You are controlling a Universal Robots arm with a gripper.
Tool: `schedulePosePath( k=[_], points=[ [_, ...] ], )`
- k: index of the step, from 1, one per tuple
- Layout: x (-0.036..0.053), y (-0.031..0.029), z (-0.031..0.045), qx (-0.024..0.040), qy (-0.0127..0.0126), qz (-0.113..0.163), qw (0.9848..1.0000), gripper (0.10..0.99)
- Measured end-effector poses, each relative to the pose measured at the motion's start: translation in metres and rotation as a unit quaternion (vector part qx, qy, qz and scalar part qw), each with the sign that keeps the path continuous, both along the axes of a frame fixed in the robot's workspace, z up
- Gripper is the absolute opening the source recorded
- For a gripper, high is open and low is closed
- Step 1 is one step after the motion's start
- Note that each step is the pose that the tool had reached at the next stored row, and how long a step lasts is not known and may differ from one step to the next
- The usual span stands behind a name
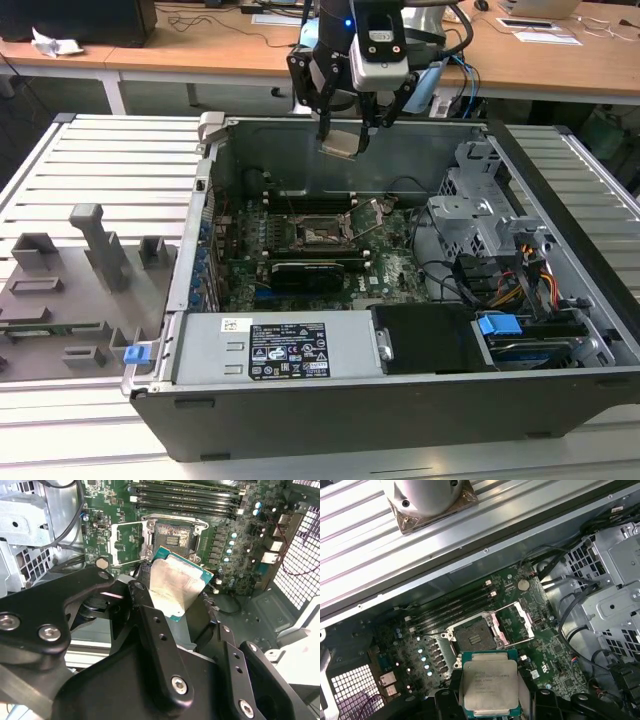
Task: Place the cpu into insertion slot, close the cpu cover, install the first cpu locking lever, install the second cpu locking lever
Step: 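Place the cpu into insertion slot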
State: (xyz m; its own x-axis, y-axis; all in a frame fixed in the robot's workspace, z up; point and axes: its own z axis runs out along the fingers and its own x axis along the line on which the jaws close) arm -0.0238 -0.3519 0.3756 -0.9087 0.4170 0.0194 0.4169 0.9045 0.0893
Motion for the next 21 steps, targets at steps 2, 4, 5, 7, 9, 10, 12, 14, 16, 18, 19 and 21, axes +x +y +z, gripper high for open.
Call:
schedulePosePath(
  k=[2,4,5,7,9,10,12,14,16,18,19,21],
  points=[
    [0.0000,0.0000,0.0000,0.0000,0.0000,-0.002,1.0000,0.529],
    [0.0000,0.0000,0.0000,0.0000,0.0000,-0.004,1.0000,0.529],
    [0.0000,0.0000,-0.0001,0.0000,0.0000,-0.005,1.0000,0.529],
    [0.0000,0.0000,-0.0001,0.0000,0.0000,-0.007,1.0000,0.529],
    [0.0000,0.0000,-0.0001,0.0000,0.0000,-0.009,1.0000,0.529],
    [0.0000,0.0000,-0.0001,0.0000,0.0000,-0.010,1.0000,0.529],
    [0.0000,0.0000,-0.0002,0.0000,0.0000,-0.012,0.9999,0.529],
    [0.0000,0.0000,-0.0002,0.0000,0.0000,-0.013,0.9999,0.529],
    [0.0000,0.0000,-0.0002,0.0000,0.0000,-0.016,0.9999,0.529],
    [0.0000,0.0000,-0.0003,0.0000,0.0000,-0.017,0.9999,0.529],
    [0.0000,0.0000,-0.0003,0.0000,0.0000,-0.018,0.9998,0.529],
    [0.0000,0.0000,-0.0003,0.0000,0.0000,-0.020,0.9998,0.529]
  ],
)
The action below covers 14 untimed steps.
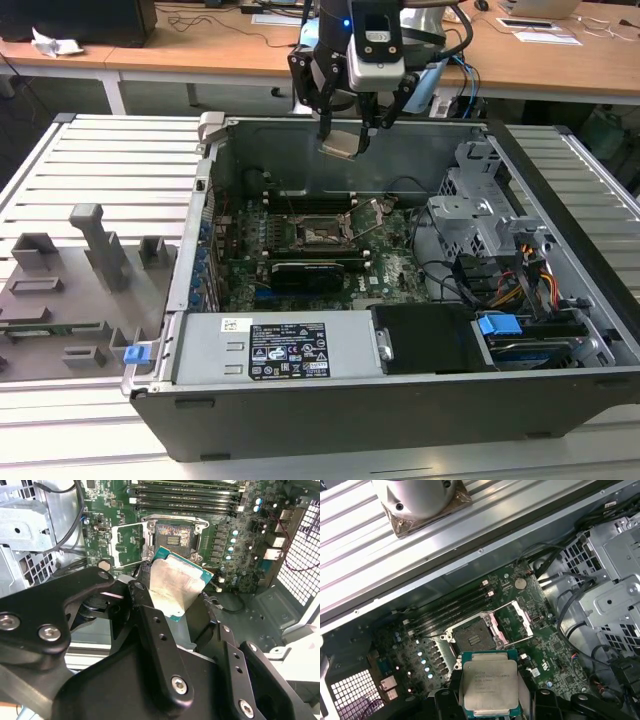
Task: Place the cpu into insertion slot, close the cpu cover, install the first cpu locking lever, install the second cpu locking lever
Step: 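Place the cpu into insertion slot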
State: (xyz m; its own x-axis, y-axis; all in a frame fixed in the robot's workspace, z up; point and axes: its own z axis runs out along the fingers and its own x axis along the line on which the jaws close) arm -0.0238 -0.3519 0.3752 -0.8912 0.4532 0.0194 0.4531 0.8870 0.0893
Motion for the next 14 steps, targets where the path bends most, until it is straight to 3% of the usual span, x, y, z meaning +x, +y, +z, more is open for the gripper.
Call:
schedulePosePath(
  k=[14],
  points=[
    [0.0000,0.0000,-0.0005,0.0000,0.0000,-0.019,0.9998,0.529]
  ],
)
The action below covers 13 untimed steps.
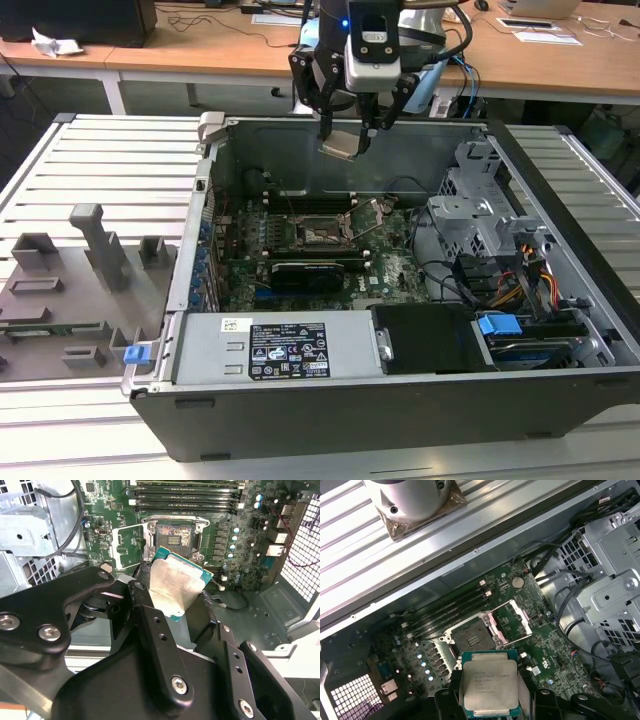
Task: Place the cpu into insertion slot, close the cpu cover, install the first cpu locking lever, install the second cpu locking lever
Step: 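Place the cpu into insertion slot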
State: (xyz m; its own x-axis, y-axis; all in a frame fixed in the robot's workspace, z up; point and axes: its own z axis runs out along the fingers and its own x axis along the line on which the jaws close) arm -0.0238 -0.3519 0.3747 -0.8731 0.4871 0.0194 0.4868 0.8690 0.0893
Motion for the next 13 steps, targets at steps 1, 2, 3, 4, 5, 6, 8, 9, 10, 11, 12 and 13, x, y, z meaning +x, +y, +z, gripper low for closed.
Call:
schedulePosePath(
  k=[1,2,3,4,5,6,8,9,10,11,12,13],
  points=[
    [0.0000,0.0000,-0.0001,0.0000,0.0000,-0.001,1.0000,0.529],
    [0.0000,0.0000,-0.0001,0.0000,0.0000,-0.002,1.0000,0.529],
    [0.0000,0.0000,-0.0002,0.0000,0.0000,-0.004,1.0000,0.529],
    [0.0000,0.0000,-0.0003,0.0000,0.0000,-0.006,1.0000,0.529],
    [0.0000,0.0000,-0.0004,0.0000,0.0000,-0.009,1.0000,0.529],
    [0.0000,0.0000,-0.0005,0.0000,0.0000,-0.011,0.9999,0.529],
    [0.0000,0.0000,-0.0006,0.0000,0.0000,-0.014,0.9999,0.529],
    [0.0000,0.0000,-0.0007,0.0000,0.0000,-0.015,0.9999,0.529],
    [0.0000,0.0000,-0.0007,0.0000,0.0000,-0.017,0.9999,0.529],
    [0.0000,0.0000,-0.0008,0.0000,0.0000,-0.018,0.9998,0.529],
    [0.0000,0.0000,-0.0009,0.0000,0.0000,-0.019,0.9998,0.529],
    [0.0000,0.0000,-0.0009,0.0000,0.0000,-0.021,0.9998,0.529]
  ],
)
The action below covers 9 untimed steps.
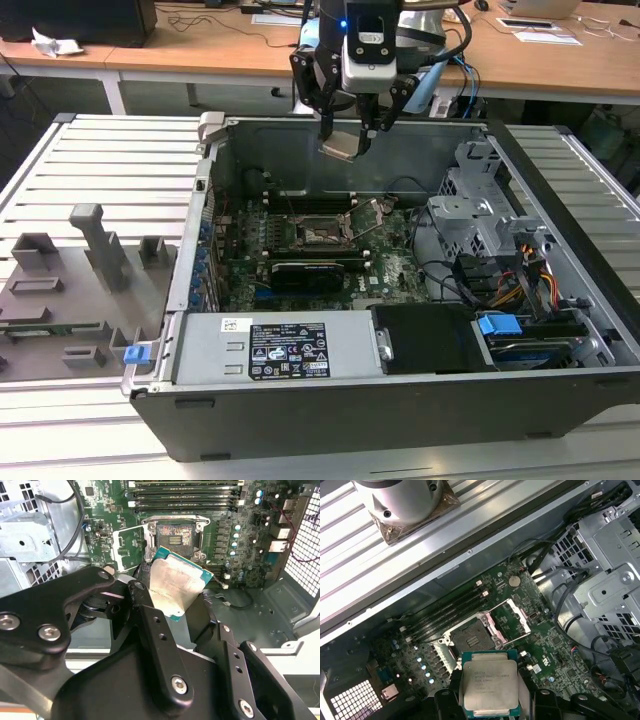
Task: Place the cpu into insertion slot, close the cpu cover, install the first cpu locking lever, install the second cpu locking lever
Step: 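Place the cpu into insertion slot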
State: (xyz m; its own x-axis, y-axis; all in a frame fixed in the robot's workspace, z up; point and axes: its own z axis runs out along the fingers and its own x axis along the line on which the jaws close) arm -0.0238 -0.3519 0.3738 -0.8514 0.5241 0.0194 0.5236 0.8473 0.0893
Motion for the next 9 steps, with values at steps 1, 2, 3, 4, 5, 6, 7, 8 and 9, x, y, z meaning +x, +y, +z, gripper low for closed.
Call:
schedulePosePath(
  k=[1,2,3,4,5,6,7,8,9],
  points=[
    [0.0000,0.0000,-0.0001,0.0000,0.0000,-0.002,1.0000,0.529],
    [0.0000,0.0000,-0.0001,0.0000,0.0000,-0.003,1.0000,0.529],
    [0.0000,0.0000,-0.0002,0.0000,0.0000,-0.004,1.0000,0.529],
    [0.0000,0.0000,-0.0003,0.0000,0.0000,-0.006,1.0000,0.529],
    [0.0000,0.0000,-0.0003,0.0000,0.0000,-0.006,1.0000,0.529],
    [0.0000,0.0000,-0.0005,0.0000,0.0000,-0.007,1.0000,0.529],
    [0.0000,0.0000,-0.0006,0.0000,0.0000,-0.008,1.0000,0.529],
    [0.0000,0.0000,-0.0007,0.0000,0.0000,-0.009,1.0000,0.529],
    [0.0000,0.0000,-0.0008,0.0000,0.0000,-0.010,1.0000,0.529]
  ],
)
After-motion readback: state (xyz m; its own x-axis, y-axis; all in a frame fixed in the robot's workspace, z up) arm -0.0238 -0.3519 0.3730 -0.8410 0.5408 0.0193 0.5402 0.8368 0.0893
